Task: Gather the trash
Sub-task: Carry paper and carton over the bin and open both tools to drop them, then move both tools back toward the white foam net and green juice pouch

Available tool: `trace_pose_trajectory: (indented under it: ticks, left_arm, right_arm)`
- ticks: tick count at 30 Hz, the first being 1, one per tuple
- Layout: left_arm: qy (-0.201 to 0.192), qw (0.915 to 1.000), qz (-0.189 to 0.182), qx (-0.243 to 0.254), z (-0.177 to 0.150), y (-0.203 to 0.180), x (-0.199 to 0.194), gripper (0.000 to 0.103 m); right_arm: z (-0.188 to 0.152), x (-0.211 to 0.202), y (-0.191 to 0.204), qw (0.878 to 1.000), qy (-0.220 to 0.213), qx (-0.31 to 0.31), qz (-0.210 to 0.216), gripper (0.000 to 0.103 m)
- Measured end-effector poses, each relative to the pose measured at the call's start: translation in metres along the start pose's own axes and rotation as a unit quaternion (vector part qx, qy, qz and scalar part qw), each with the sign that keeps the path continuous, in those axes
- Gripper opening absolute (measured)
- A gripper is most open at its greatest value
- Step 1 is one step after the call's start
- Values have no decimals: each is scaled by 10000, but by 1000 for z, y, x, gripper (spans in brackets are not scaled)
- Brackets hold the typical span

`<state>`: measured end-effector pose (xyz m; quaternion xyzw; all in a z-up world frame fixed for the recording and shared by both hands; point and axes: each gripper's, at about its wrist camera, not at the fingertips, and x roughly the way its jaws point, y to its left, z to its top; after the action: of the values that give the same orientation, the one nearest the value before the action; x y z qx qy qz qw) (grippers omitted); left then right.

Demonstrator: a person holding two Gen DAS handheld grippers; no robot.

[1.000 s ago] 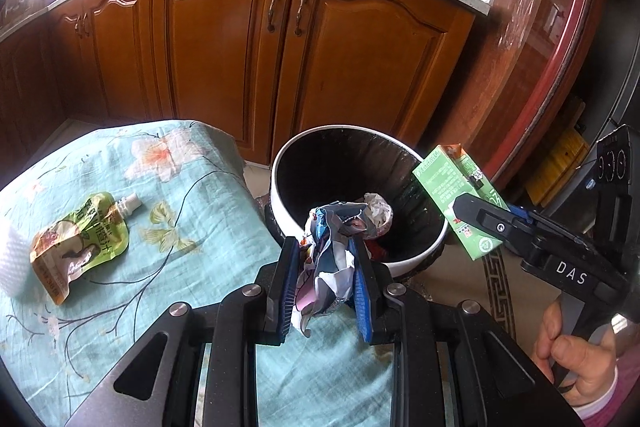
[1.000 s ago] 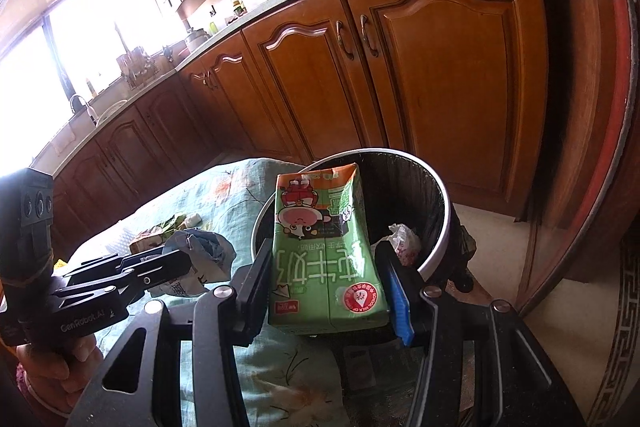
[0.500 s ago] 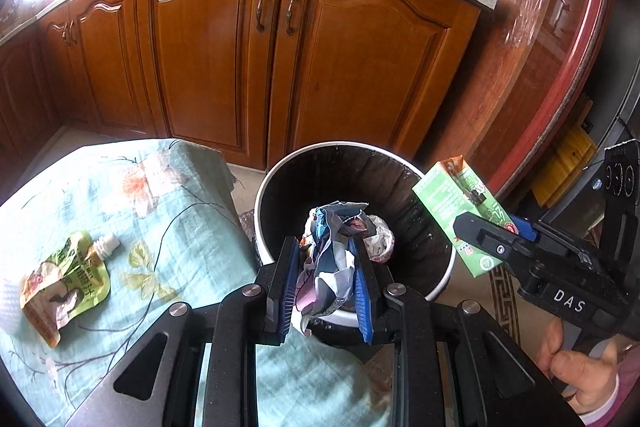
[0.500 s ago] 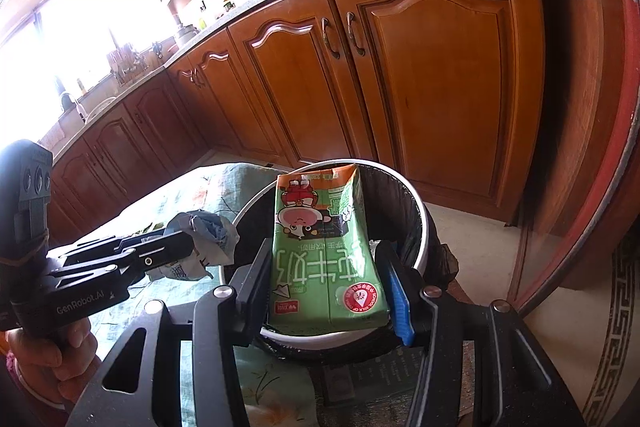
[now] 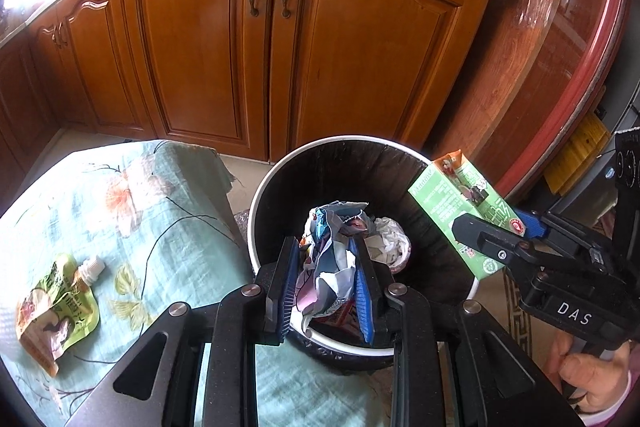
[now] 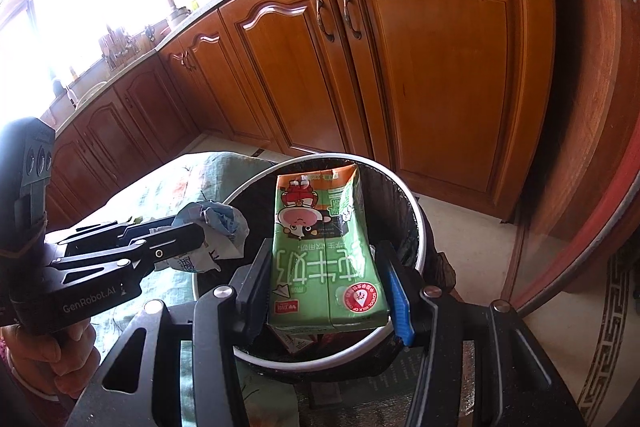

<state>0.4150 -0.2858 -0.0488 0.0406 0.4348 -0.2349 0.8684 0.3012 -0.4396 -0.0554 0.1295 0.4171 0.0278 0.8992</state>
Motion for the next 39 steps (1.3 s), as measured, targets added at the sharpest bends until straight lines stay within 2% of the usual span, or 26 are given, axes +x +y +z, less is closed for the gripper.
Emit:
trace_pose_trajectory:
  ticks: [7, 12, 13, 17, 20, 22, 31, 36, 39]
  left_arm:
    - [84, 10000, -25, 34, 8, -2, 15, 27]
    - [129, 9999, -39, 81, 16, -7, 18, 43]
    - [94, 9999, -44, 86, 15, -8, 17, 44]
    - [36, 10000, -28, 20, 5, -4, 10, 46]
    - [-39, 9998, -159, -104, -6, 2, 1, 50]
    - [-136, 9995, -211, -178, -10, 5, -3, 52]
    - [-378, 9976, -434, -387, -21, 17, -27, 53]
    - [-488, 9960, -442, -601, -43, 33, -47, 53]
    - [-480, 9950, -342, -806, -67, 51, -59, 53]
  right_arm:
    - [2, 10, -6, 9999, 115, 64, -26, 51]
    - [6, 13, -11, 9997, 184, 173, 45, 53]
    - [6, 12, -11, 9997, 185, 170, 72, 54]
    - [2, 5, -11, 9997, 73, 231, 52, 59]
    - [-3, 1, -11, 9994, 32, 317, 124, 61]
    - [-6, -3, -11, 9992, -28, 384, 145, 66]
    - [-22, -33, -6, 9973, -353, 619, 192, 66]
    - [-31, -43, 6, 9972, -359, 589, 281, 67]
    - [-40, -46, 19, 9970, -353, 546, 416, 73]
